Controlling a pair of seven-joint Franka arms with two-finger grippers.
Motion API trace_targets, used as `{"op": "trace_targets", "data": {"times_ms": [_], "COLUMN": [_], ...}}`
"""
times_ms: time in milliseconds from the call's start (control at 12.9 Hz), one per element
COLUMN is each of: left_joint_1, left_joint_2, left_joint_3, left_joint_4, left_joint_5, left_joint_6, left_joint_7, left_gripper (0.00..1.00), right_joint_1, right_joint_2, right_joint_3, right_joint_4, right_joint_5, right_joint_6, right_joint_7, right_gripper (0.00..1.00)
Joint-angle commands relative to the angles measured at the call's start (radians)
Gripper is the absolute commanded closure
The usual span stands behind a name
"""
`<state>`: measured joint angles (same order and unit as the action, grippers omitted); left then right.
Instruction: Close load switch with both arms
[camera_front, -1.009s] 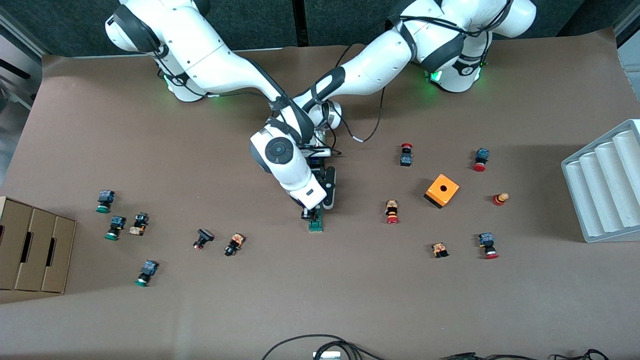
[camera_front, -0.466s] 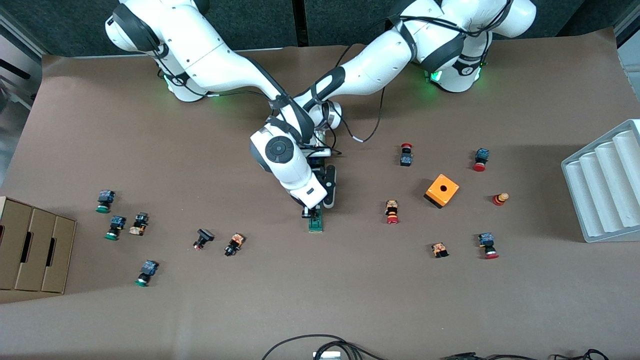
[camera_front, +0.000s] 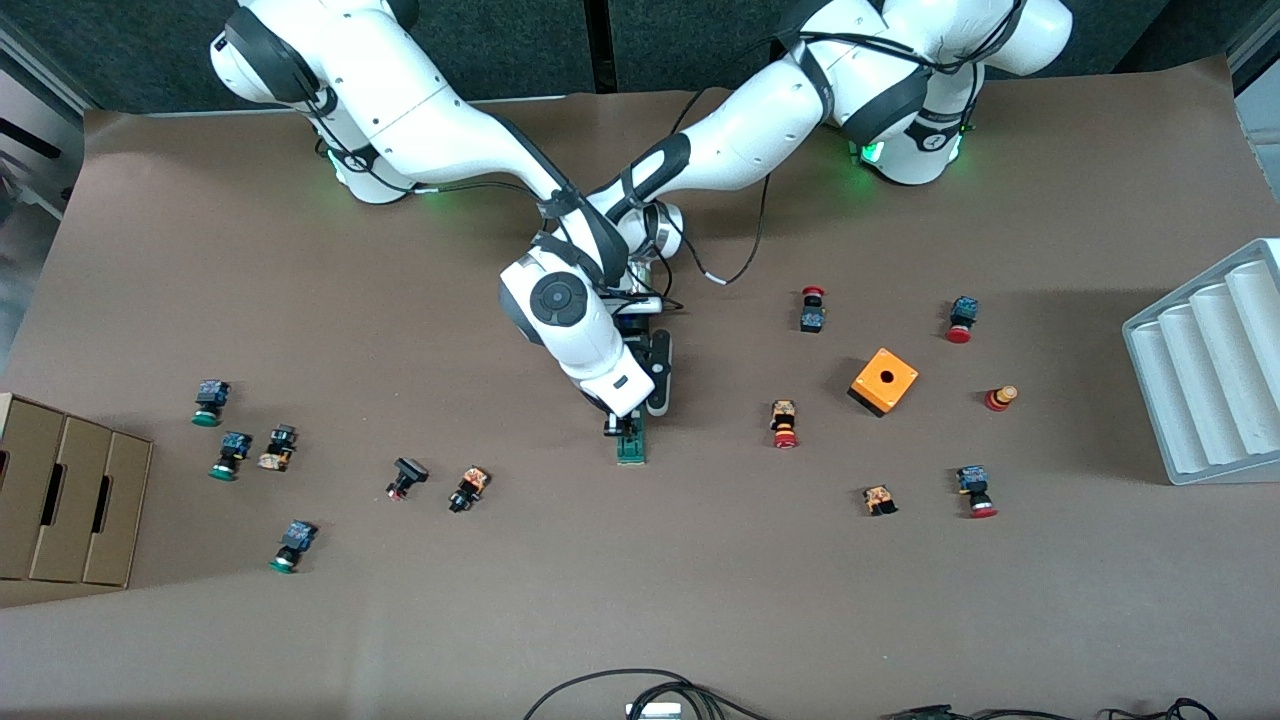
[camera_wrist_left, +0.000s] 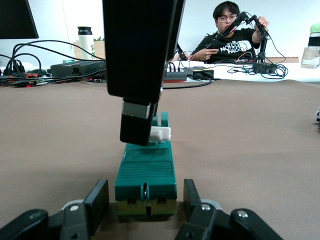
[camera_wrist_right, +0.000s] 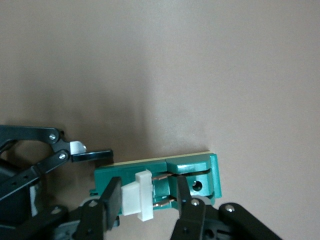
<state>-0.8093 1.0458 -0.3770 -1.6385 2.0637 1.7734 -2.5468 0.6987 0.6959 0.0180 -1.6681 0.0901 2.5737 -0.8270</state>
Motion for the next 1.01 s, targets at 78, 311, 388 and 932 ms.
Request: {"op": "trace_targets", "data": {"times_ms": [78,311,388,932], "left_joint_1": [-0.018,-0.018,-0.018,-0.018], "left_joint_2": [0.028,0.029,0.029,0.029], "left_joint_3": [0.013,0.013,0.013,0.013], "left_joint_4": [0.023,0.023,0.023,0.023], "left_joint_5": [0.007,0.007,0.007,0.007], "left_joint_6": [-0.011,-0.011,-0.011,-0.011], "left_joint_7": [-0.018,-0.018,-0.018,-0.018], "left_gripper": [0.32,0.32,0.32,0.32], "right_joint_1": [-0.015,-0.019,-0.019,-0.025], "right_joint_2": [0.0,0.0,0.0,0.002], "right_joint_3": [-0.02,-0.02,-0.02,-0.02], "right_joint_4": [0.019,0.031,0.033,0.031], "right_joint_5": [-0.016,-0.016,-0.015,-0.015], "right_joint_6": [0.028,0.028,0.028,0.029], "right_joint_7": [-0.021,-0.021,-0.021,-0.018], "right_gripper": [0.51,0.51,0.51,0.51]}}
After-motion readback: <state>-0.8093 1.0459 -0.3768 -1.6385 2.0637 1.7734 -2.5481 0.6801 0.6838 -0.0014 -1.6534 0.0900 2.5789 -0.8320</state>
